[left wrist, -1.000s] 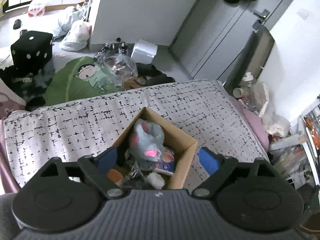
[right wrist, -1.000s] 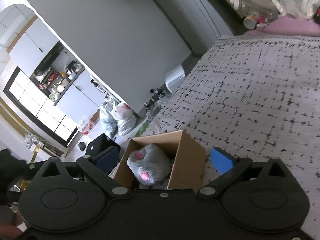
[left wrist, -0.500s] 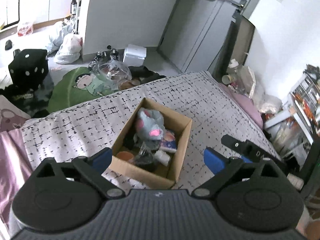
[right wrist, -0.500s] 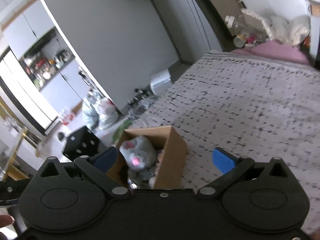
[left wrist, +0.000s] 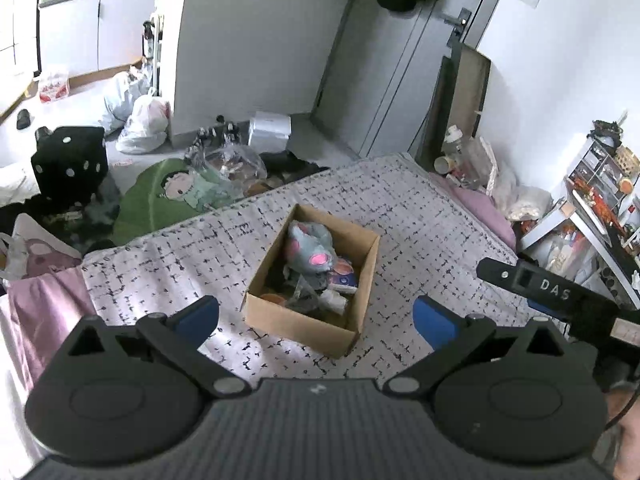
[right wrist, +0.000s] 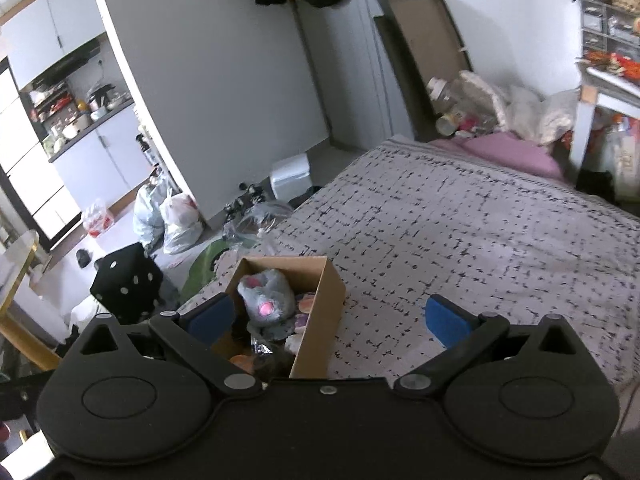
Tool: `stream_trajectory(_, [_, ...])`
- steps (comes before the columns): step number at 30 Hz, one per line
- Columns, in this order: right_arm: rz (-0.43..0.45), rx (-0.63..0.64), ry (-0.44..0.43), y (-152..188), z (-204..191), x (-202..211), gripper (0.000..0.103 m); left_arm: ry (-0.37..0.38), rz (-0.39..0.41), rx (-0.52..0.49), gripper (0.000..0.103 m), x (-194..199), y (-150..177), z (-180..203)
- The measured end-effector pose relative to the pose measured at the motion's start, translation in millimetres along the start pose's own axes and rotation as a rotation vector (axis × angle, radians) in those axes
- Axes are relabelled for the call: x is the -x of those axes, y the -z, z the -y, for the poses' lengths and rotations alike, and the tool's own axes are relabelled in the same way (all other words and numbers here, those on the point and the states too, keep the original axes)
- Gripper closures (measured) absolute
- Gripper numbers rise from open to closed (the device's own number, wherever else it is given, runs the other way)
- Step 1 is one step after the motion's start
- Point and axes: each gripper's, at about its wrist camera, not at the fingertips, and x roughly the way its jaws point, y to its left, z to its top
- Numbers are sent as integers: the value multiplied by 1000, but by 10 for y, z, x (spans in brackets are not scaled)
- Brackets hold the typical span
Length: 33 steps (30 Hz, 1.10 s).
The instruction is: Organize soft objects
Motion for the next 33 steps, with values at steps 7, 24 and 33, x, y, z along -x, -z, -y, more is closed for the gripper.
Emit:
stream_trajectory(7, [-6, -41, 33, 79, -53, 405, 0, -6, 44, -37, 1, 364, 36, -55])
stream_trajectory(24, [66, -5, 92, 308, -185, 1162, 0, -20, 135, -224, 1, 1041, 231, 9])
stream_trajectory(33, [61, 29, 126, 509, -205, 1273, 0, -2, 137, -273, 1, 1115, 394, 81])
